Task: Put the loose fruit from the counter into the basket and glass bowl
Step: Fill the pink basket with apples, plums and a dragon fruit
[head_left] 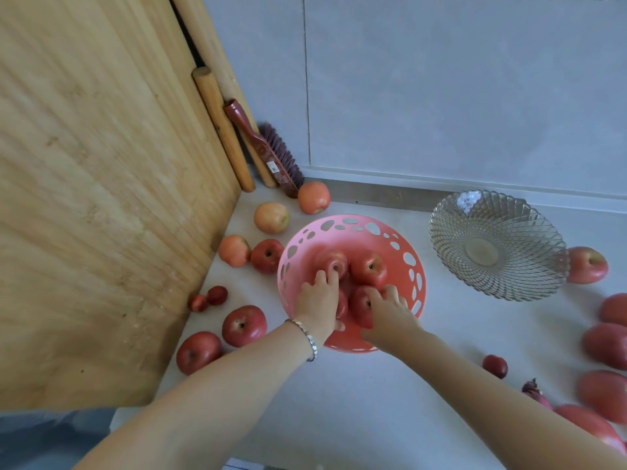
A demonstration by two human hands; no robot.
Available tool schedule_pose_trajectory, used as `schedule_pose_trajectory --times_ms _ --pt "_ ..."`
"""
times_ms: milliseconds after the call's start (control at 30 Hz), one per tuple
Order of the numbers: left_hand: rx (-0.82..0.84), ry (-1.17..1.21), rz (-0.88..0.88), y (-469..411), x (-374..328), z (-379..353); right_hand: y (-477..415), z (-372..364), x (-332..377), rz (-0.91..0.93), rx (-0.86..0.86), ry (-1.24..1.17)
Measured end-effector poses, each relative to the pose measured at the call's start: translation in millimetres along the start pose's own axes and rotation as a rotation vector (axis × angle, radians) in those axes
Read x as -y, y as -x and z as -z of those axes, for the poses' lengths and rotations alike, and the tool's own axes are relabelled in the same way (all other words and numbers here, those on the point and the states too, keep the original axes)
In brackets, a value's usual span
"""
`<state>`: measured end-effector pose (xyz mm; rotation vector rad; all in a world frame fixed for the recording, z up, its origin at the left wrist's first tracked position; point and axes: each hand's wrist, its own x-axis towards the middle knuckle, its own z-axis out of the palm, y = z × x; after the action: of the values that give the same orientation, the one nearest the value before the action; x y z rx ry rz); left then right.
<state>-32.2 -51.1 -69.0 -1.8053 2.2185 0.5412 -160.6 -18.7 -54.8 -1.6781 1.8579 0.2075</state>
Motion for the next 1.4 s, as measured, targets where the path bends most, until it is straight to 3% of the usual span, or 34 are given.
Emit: schedule_pose_trajectory --times_ms 100,233,300,433,600,700,833,1000,1067,1233,1400 --pt "0.007 0.162 -0.022 7 7 6 12 5 4 0.037 -0.037 -0.033" --pt "-0.306 0.361 -0.120 38 49 23 34 10 22 0.277 -0.245 -0.209" --pt "-0.384 0.342 -0.060 52 83 23 41 9 41 0.459 -0.316 -0.222" --pt "-0.203 0.301 0.239 75 145 7 36 -12 94 0.678 -0.167 -0.124" --pt "0.095 0.262 0.418 90 178 -16 -3 -58 152 0.576 0.100 0.317" --pt "0.174 0.272 0.436 88 183 -25 -25 -76 163 0.471 0.149 0.293" --pt "0.182 0.363 0.424 81 190 -32 -33 -87 169 0.378 0.062 0.206" --pt "0.089 0.389 0.406 77 190 -28 -14 -62 157 0.458 -0.156 -0.028" --pt "-0.043 0.350 0.412 75 182 -16 -5 -36 146 0.454 -0.261 -0.181" --pt "-0.444 0.553 0.228 51 142 38 -8 32 89 0.211 -0.445 -0.430" --pt "-0.461 0.594 0.051 26 84 64 -38 68 33 0.082 -0.477 -0.421"
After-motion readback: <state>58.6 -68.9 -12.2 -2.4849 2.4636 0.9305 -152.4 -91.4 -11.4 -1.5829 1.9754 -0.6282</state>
